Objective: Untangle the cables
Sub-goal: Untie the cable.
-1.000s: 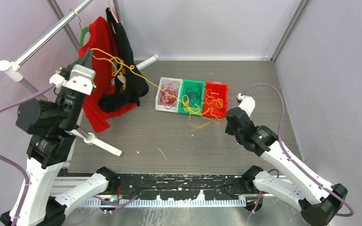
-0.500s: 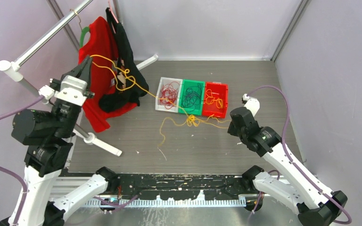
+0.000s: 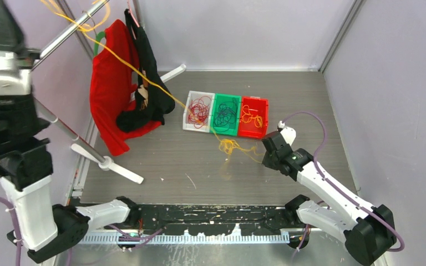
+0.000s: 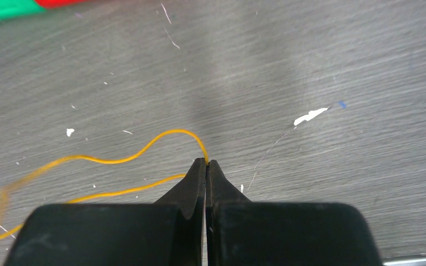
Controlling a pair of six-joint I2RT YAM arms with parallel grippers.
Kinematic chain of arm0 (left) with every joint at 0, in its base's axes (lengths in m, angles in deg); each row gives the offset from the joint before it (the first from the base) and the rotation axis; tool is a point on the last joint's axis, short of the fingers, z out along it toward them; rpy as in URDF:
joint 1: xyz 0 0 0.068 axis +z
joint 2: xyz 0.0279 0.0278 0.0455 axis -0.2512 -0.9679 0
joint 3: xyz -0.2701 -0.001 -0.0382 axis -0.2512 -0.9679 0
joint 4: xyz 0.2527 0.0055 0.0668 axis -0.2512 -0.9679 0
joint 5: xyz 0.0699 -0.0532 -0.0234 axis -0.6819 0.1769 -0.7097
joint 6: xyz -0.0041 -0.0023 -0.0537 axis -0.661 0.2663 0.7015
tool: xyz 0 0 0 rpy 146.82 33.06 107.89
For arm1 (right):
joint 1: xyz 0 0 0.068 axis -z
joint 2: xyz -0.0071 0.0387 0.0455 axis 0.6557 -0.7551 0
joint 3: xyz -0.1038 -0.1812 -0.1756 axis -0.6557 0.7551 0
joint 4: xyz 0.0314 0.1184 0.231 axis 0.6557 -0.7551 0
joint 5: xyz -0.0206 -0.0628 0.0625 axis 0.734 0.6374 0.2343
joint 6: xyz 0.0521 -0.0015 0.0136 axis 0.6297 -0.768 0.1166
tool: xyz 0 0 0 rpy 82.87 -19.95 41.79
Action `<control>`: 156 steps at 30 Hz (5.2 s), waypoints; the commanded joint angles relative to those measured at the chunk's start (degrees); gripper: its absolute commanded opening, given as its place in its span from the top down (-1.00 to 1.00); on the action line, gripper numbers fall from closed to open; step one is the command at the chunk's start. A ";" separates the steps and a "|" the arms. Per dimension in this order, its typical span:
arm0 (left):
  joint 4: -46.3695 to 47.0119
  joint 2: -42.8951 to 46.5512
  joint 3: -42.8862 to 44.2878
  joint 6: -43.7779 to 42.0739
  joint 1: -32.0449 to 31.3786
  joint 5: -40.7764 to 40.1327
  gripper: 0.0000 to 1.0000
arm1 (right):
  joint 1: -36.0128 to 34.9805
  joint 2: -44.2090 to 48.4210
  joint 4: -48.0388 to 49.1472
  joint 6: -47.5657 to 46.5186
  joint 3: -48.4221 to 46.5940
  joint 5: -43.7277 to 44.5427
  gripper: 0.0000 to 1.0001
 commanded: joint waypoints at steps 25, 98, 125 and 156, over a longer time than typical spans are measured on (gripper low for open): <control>14.70 -11.27 29.26 -20.90 -0.94 5.42 1.00 | 0.07 2.71 6.37 19.07 11.49 5.24 0.98; -21.65 5.99 -13.20 -16.07 -15.14 16.83 1.00 | -38.04 -34.90 90.88 6.03 -41.94 -32.79 -0.49; -21.77 4.69 -12.86 -18.79 -15.13 14.22 1.00 | -43.66 -50.83 91.72 5.22 -61.30 -35.56 -0.11; -20.36 5.55 -14.66 -20.76 -15.15 13.98 1.00 | -44.01 -49.13 99.85 8.24 -53.17 -31.11 -0.06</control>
